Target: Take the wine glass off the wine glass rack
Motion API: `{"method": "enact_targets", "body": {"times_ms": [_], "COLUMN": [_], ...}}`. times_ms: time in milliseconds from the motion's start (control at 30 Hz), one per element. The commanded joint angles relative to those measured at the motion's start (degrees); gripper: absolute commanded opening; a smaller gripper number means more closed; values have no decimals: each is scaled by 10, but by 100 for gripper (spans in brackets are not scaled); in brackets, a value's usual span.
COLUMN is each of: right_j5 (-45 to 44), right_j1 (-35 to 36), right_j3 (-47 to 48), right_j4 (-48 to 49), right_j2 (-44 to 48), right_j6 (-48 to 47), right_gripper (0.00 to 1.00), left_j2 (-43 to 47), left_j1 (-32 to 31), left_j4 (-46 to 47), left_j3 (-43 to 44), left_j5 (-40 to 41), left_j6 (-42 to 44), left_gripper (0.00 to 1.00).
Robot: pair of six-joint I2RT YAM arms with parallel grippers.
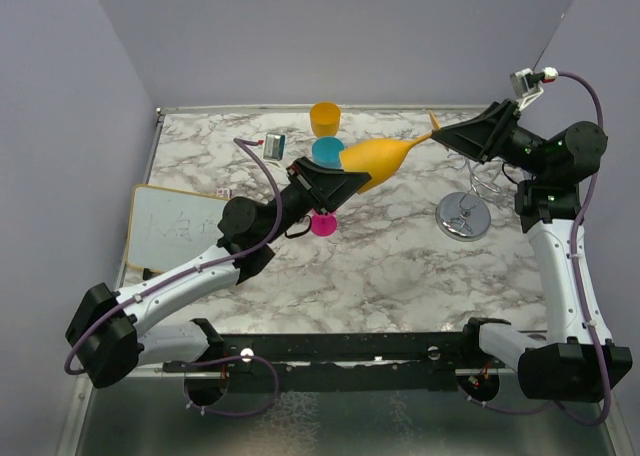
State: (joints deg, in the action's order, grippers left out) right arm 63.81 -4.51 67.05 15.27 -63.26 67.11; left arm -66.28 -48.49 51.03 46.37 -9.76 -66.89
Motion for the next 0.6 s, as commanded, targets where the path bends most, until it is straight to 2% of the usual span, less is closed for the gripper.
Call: {"method": "enact_targets", "body": {"times_ms": [0,133,367,567], "right_j5": [10,14,13,18], "right_j1": [-1,-1,-1,-1], "right_j3": [-4,1,3,10], "right_j4": [25,27,17,8], "right_j2": [12,14,27,27], "right_j6": [13,15,-1,-17], "right_gripper": [70,72,80,88], "left_j2": [-25,-42,-50,-38], "left_j1": [2,3,4,6], "left_j4": [150,196,200,201], "left_j3": [-14,-17,-15,-15], "left_j5": [-28,-39,-46,-53], "left_j6": [-57,-67,-64,-50], "left_gripper": [35,23,1,0]}}
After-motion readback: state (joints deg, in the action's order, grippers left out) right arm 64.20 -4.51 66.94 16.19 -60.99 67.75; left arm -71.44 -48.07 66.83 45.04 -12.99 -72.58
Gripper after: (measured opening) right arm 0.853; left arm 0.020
